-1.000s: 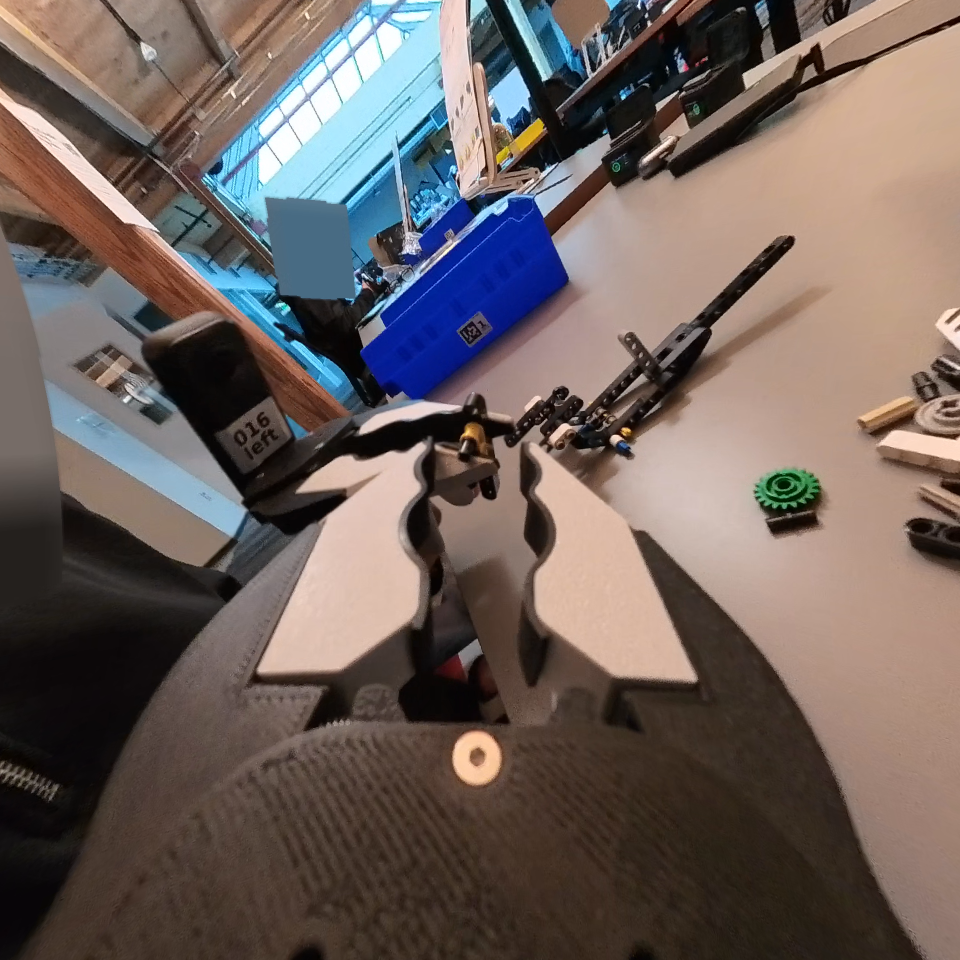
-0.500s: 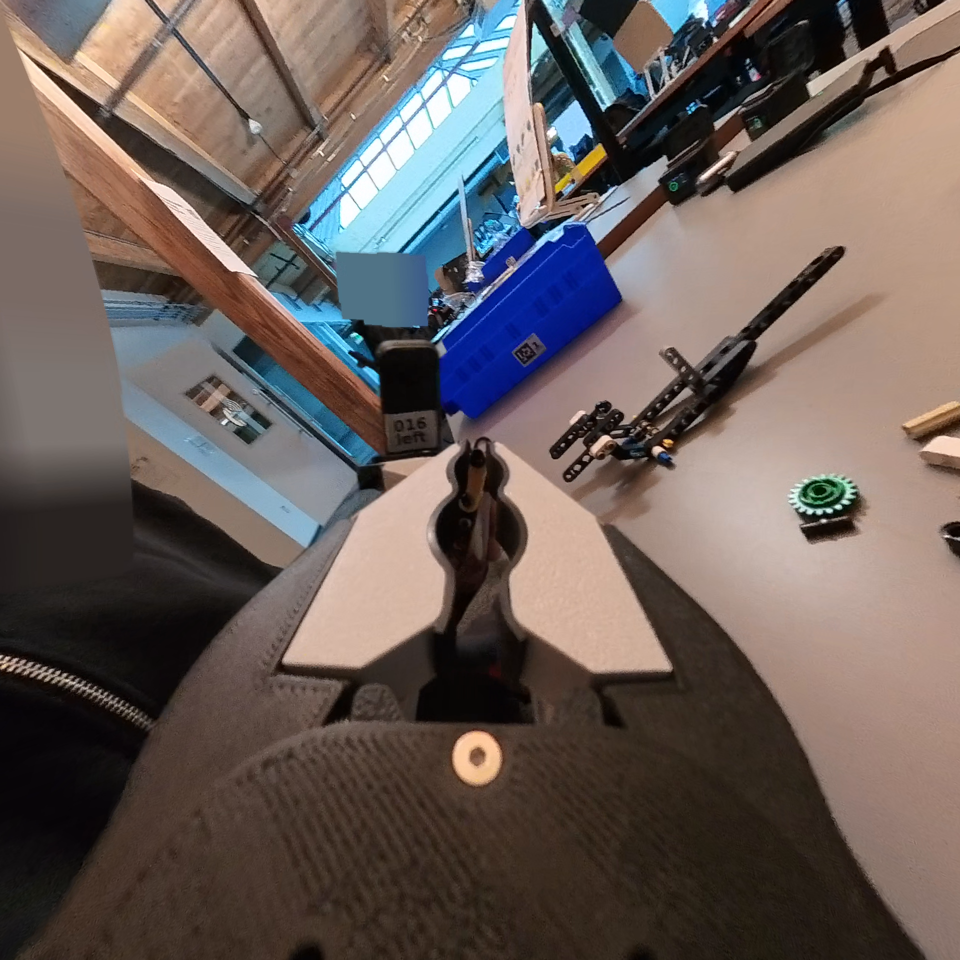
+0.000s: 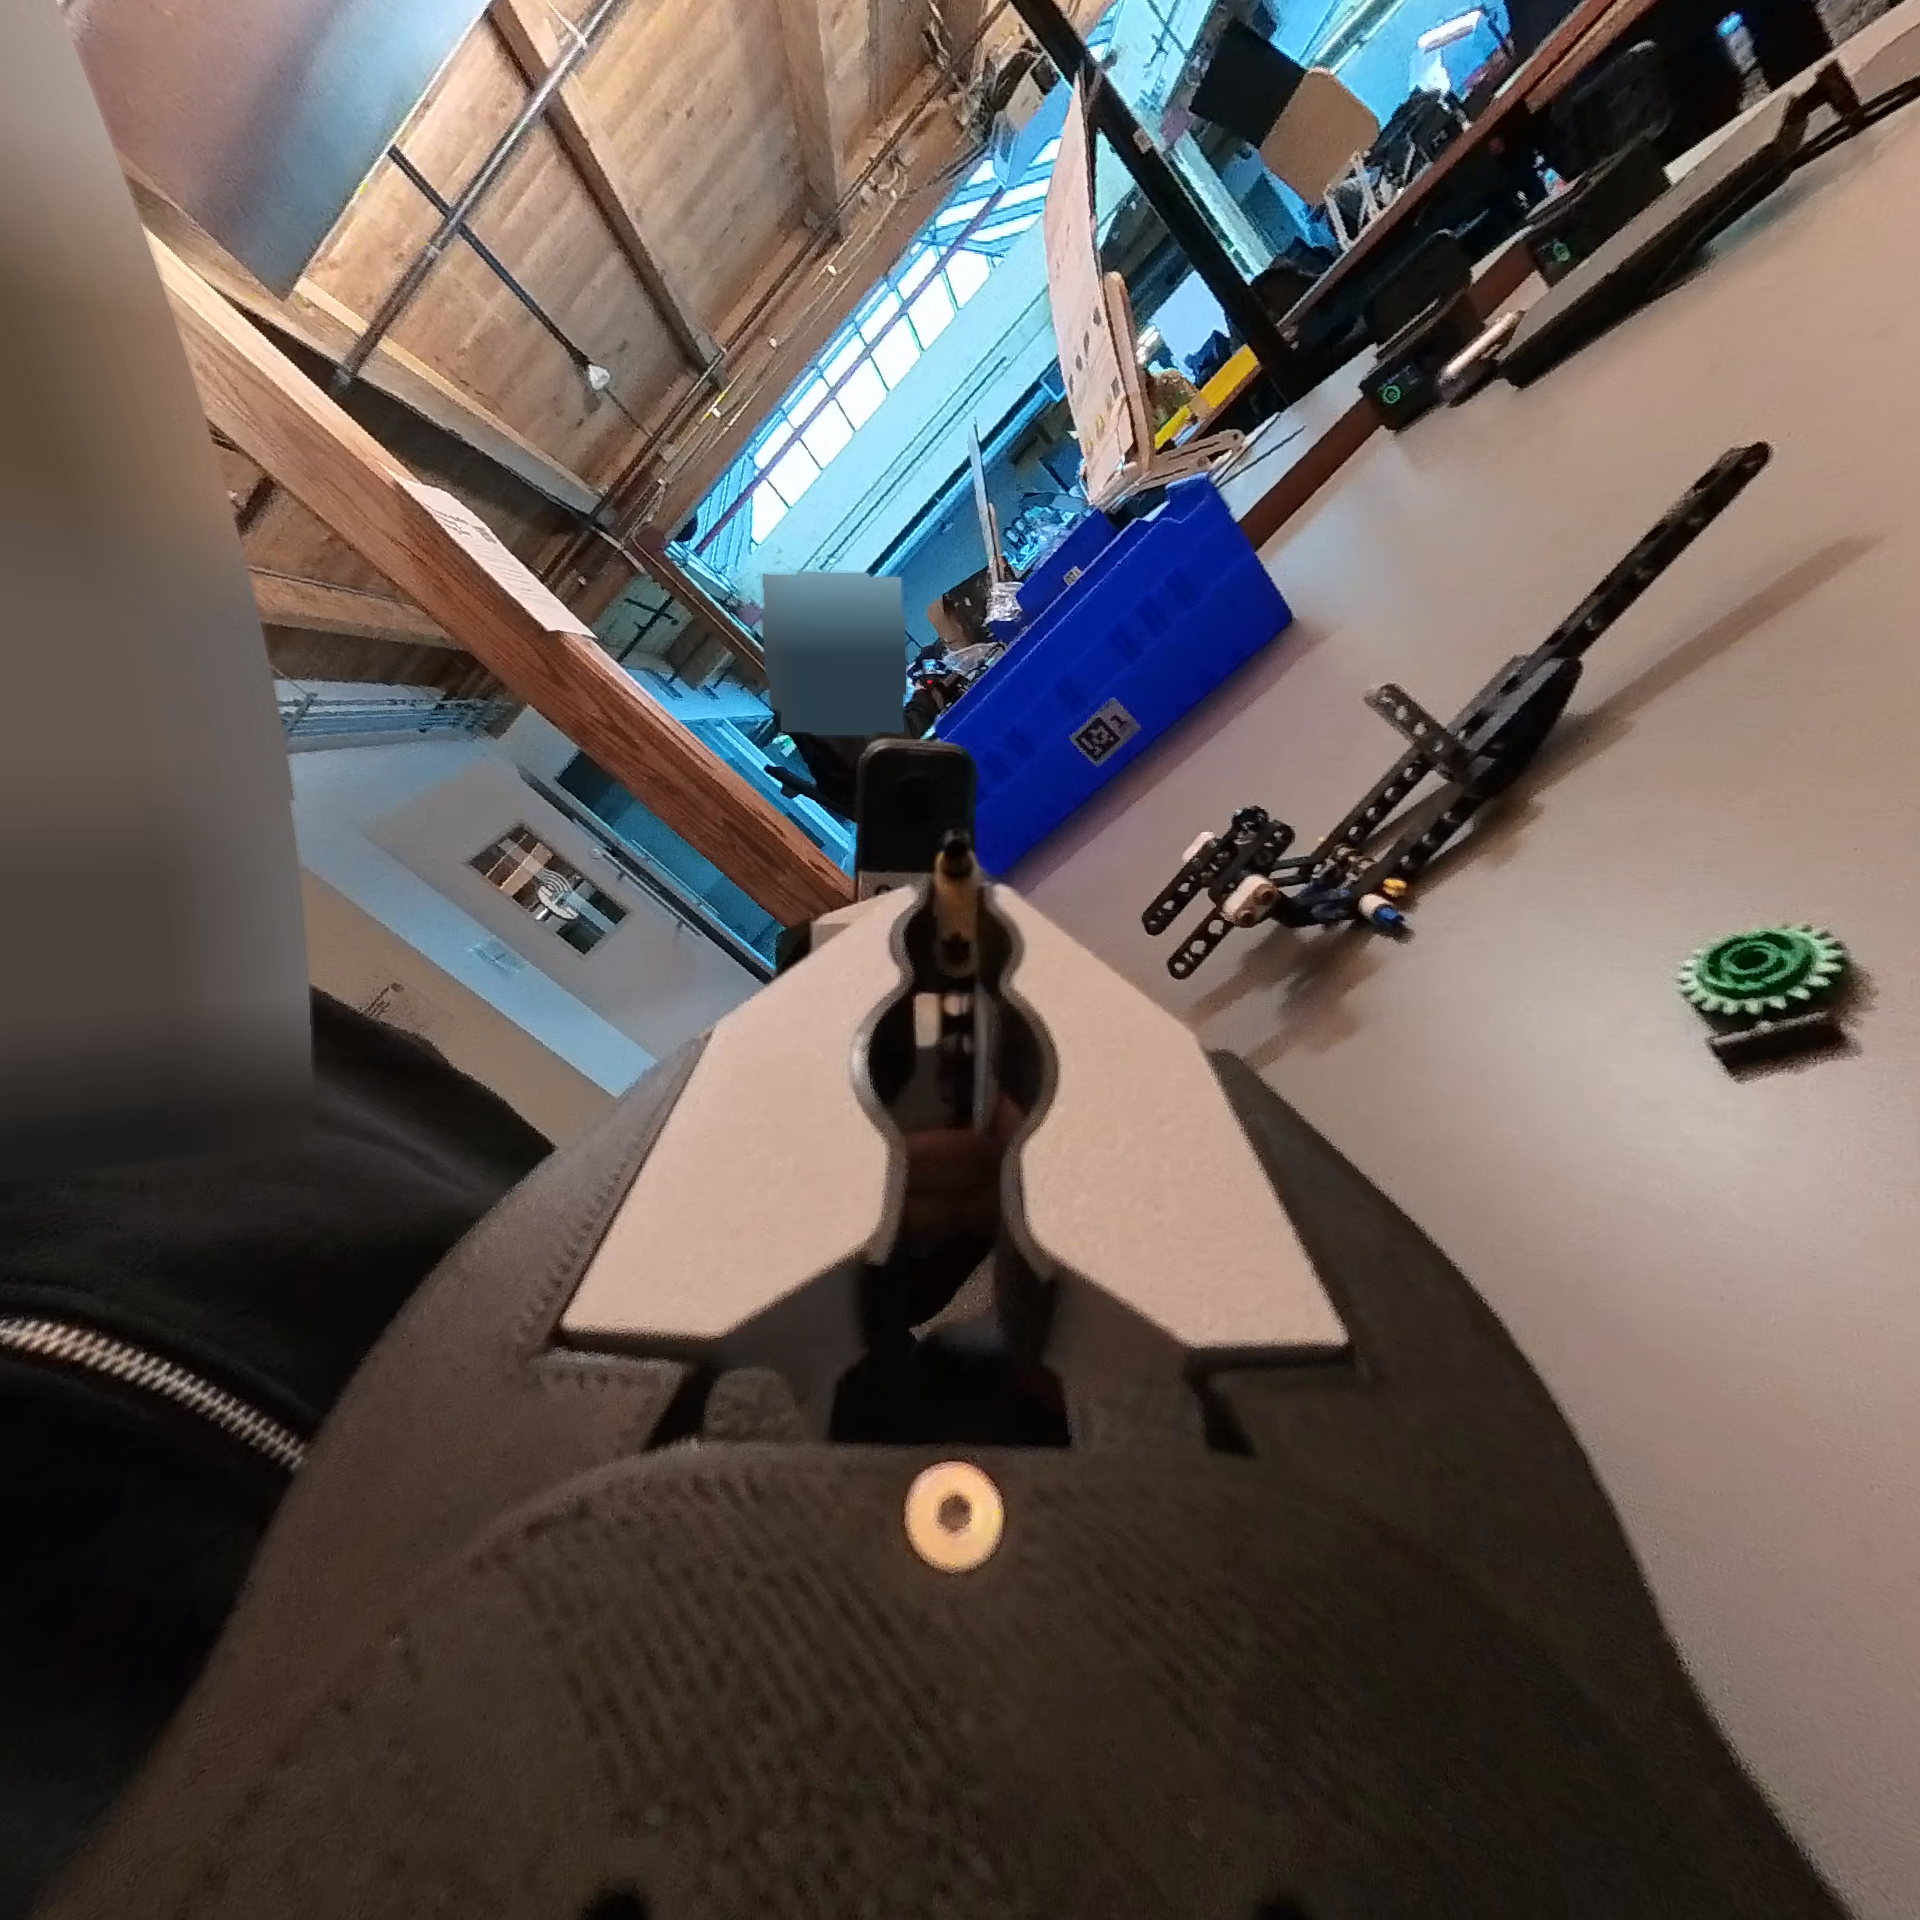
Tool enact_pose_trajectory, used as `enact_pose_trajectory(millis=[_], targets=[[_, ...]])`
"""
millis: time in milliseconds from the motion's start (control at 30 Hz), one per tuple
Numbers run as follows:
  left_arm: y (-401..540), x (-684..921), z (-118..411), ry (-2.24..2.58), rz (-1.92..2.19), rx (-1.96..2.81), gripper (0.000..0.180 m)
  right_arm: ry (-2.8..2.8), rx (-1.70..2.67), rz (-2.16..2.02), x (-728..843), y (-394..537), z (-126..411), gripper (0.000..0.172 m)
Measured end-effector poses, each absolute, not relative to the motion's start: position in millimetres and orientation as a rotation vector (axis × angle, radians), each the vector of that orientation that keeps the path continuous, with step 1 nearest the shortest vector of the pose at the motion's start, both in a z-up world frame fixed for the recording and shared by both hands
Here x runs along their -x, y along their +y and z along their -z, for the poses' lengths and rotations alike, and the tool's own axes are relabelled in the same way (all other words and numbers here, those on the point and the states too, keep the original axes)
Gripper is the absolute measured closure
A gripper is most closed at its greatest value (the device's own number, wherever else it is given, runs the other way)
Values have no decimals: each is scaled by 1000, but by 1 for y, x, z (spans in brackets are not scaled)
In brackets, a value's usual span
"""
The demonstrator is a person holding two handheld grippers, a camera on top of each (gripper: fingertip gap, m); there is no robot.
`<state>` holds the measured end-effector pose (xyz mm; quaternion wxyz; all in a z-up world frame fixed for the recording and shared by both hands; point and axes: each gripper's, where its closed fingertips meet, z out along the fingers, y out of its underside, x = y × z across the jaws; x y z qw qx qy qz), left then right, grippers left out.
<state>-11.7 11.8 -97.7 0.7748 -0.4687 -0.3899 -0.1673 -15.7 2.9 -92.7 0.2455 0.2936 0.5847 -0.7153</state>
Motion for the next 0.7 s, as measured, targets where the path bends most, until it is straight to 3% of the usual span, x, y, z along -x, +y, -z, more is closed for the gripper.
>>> enact_pose_trajectory(millis=[133, 200, 300, 367, 700], targets=[[11, 10, 96, -824, 355, 1003, 172, 1610, -786, 1935, 14, 3, 93, 167], [9, 11, 93, -821, 340, 989, 151, 1634, -780, 1921, 13, 3, 94, 167], [10, 10, 93, -821, 364, 976, 158, 1686, -761, 1896, 9, -1, 98, 167], [9, 10, 92, -817, 376, 959, 175, 1678, -754, 1890, 7, -2, 98, 168], [13, 16, 83, -847, 439, 907, 174, 1404, -874, 2054, 18, 6, 84, 169]])
